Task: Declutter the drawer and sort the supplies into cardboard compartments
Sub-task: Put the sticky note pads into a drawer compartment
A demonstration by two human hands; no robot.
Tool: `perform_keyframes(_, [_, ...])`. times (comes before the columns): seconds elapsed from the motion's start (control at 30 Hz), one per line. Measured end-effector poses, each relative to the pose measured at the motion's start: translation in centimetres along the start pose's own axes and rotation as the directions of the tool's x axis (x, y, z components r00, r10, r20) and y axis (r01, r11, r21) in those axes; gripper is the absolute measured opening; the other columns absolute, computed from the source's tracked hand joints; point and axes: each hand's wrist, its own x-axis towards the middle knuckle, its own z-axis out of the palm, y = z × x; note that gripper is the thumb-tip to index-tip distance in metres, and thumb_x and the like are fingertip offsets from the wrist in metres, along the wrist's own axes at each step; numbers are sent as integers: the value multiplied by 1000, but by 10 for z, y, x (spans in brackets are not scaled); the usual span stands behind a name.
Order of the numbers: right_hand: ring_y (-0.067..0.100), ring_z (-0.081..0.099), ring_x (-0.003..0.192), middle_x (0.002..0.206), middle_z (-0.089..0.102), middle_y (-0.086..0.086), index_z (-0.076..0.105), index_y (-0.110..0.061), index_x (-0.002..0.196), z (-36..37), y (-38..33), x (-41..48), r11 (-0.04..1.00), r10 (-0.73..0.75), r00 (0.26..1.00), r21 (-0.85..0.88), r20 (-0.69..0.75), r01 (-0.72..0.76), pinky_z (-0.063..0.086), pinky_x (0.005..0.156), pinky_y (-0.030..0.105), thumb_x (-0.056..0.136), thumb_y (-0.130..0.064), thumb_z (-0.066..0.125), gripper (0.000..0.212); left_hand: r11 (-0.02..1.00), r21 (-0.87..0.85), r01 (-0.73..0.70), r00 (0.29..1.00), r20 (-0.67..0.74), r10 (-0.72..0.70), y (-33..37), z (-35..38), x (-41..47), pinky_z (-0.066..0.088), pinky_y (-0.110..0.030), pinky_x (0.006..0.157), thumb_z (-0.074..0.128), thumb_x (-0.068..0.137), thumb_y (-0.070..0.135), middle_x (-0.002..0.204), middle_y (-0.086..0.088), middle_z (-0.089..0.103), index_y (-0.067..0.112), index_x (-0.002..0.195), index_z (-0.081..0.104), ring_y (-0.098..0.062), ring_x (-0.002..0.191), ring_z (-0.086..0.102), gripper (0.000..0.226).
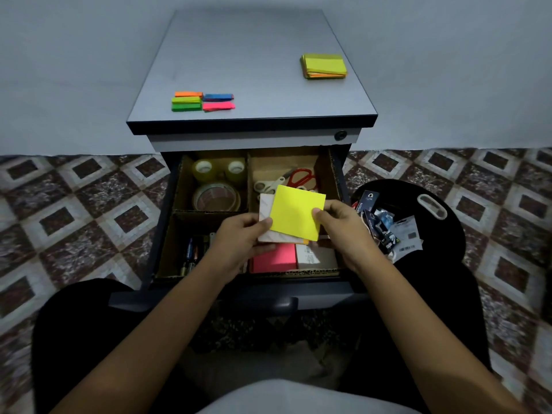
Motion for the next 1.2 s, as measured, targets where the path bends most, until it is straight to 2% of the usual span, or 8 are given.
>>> perform_keyframes(0.17, [12, 62, 61, 74, 56, 12, 56, -3, 86, -3, -2, -3, 997, 77, 987, 20, 141, -81, 52, 51, 19, 92, -4, 55, 5, 999, -25, -43, 998, -43, 42, 2, -22, -5, 58, -21, 63, 51, 94, 10, 87, -4, 69, 9, 86, 65, -13, 81, 66, 16])
perform_keyframes(0.3, [10, 63, 54, 71, 56, 14, 53, -3, 88, -6, -2, -6, 994, 94, 985, 42, 147, -101, 51, 50, 19, 91, -3, 55, 4, 996, -63, -71, 989, -135, 62, 2, -36, -6, 57, -20, 61, 51, 94, 8, 88, -5, 68, 9, 85, 63, -14, 81, 64, 15])
perform_keyframes(0.5, [10, 58, 56, 64, 56, 6, 53, -12, 74, -13, -2, -7, 976, 160, 970, -175, 182, -128, 48, 47, 17, 92, -3, 53, 20, 983, -145, -109, 957, -281, 65, -1, -56, -5, 58, -20, 62, 51, 95, 11, 91, -4, 65, 10, 85, 61, -14, 86, 62, 15])
perform_keyframes(0.73, [14, 55, 58, 65, 55, 7, 50, -13, 76, 6, 16, 7, 905, 260, 950, -387, 175, -176, 47, 51, 22, 91, -7, 57, 18, 983, -142, -116, 956, -283, 72, -8, -58, -6, 58, -20, 65, 50, 95, 10, 94, -4, 65, 9, 89, 61, -14, 88, 62, 13])
perform_keyframes(0.93, [3, 51, 35, 55, 58, 6, 58, -7, 76, 24, 23, 13, 847, 189, 973, -522, 131, -94, 45, 42, 17, 87, -6, 63, 12, 984, -137, -113, 958, -279, 72, -9, -59, -6, 58, -20, 63, 49, 96, 9, 92, -5, 65, 8, 86, 62, -15, 87, 62, 16])
perform_keyframes(1.0, [5, 54, 37, 56, 60, 7, 61, -7, 76, 24, 25, 11, 840, 141, 986, -538, 92, -70, 50, 49, 20, 85, -6, 65, 10, 985, -129, -113, 958, -277, 73, -9, -59, -6, 58, -19, 62, 49, 96, 9, 92, -5, 65, 9, 86, 62, -14, 87, 62, 16])
perform_keyframes(1.1, [20, 63, 60, 70, 67, 10, 65, -15, 75, 22, 29, 10, 819, 90, 996, -569, -4, -76, 57, 71, 32, 85, -11, 62, 12, 985, -132, -107, 958, -280, 67, -10, -59, -5, 58, -20, 64, 50, 96, 10, 92, -4, 65, 9, 86, 61, -14, 87, 62, 15])
perform_keyframes(1.2, [23, 65, 61, 67, 67, 9, 63, -20, 65, 21, 33, 11, 855, 105, 994, -509, -11, -96, 58, 72, 37, 87, -11, 61, 23, 985, -141, -103, 956, -288, 58, -9, -59, -5, 58, -21, 64, 50, 95, 10, 92, -4, 65, 9, 87, 61, -14, 87, 62, 14])
